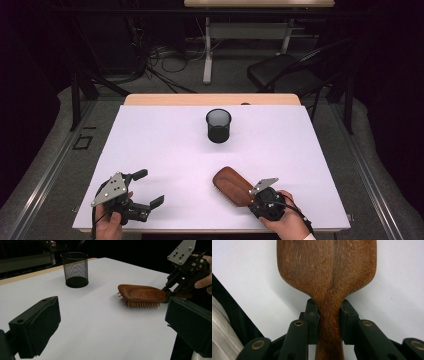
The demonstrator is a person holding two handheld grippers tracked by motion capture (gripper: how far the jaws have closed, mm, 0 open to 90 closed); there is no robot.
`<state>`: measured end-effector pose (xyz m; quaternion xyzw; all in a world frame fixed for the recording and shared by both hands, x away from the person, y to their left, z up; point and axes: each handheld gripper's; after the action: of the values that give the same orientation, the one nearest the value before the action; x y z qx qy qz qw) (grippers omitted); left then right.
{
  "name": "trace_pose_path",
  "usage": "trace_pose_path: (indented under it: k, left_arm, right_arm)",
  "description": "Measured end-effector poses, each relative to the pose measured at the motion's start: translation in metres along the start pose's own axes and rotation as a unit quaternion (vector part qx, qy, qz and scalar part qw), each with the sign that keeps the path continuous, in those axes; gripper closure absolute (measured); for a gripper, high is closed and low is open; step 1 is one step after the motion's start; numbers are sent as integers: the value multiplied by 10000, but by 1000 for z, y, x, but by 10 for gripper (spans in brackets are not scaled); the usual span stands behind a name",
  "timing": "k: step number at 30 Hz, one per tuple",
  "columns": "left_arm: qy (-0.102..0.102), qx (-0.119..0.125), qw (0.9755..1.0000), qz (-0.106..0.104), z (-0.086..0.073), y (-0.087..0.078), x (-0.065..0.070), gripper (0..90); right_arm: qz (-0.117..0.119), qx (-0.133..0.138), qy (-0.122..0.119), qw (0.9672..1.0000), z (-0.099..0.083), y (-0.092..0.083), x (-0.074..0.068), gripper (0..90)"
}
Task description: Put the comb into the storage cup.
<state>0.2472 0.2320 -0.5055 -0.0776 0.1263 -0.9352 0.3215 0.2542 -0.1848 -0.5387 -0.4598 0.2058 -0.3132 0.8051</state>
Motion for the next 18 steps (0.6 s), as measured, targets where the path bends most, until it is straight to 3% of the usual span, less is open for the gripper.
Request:
trace_pose_path:
  k: [18]
  left_arm:
    - [4,-7,10000,5,0,0,0,1]
  right_arm:
    - [27,48,-9,10000,-2,-1,2,725]
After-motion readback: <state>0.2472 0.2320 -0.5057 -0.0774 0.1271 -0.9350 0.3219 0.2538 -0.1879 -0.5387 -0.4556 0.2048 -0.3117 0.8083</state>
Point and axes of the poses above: each handheld gripper's, and its own axes: y roughly forward along the jaws, z roughly out of its top, x roughly to its right, and after that the axes turned 3 degrees about z, right-handed
